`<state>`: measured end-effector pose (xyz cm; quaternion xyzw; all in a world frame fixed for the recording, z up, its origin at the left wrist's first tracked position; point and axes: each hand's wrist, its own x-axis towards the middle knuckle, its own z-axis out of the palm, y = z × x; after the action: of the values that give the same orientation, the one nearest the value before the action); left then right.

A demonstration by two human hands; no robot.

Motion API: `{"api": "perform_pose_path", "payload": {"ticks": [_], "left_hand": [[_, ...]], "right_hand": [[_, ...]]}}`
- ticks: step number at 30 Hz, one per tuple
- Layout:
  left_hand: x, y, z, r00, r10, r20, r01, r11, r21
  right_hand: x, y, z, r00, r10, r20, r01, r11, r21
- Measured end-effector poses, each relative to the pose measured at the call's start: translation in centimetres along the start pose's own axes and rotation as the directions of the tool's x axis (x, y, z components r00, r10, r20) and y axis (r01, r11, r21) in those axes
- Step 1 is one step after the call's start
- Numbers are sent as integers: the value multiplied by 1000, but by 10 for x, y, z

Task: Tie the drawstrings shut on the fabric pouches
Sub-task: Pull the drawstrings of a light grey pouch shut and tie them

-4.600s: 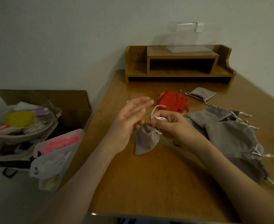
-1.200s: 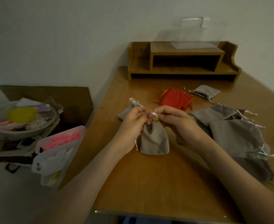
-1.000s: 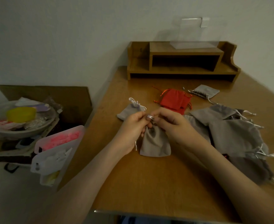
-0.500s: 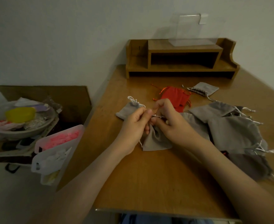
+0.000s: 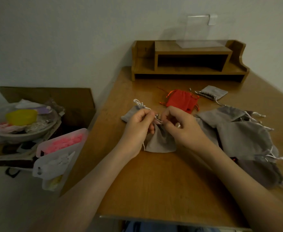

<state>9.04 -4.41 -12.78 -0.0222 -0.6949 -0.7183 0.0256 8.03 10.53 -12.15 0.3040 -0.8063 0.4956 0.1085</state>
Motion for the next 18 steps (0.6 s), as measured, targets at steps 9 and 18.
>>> {"api": "perform_pose_path", "payload": {"ticks": [9, 18], "left_hand": [[-3, 0, 1, 992, 33, 124, -37, 999, 27], [-2, 1, 1, 993, 10, 115, -8, 1000, -20]], "right_hand": [[3, 6, -1, 978, 201, -55, -194, 974, 117], [3, 3, 0, 993, 99, -64, -96, 994, 44]]}}
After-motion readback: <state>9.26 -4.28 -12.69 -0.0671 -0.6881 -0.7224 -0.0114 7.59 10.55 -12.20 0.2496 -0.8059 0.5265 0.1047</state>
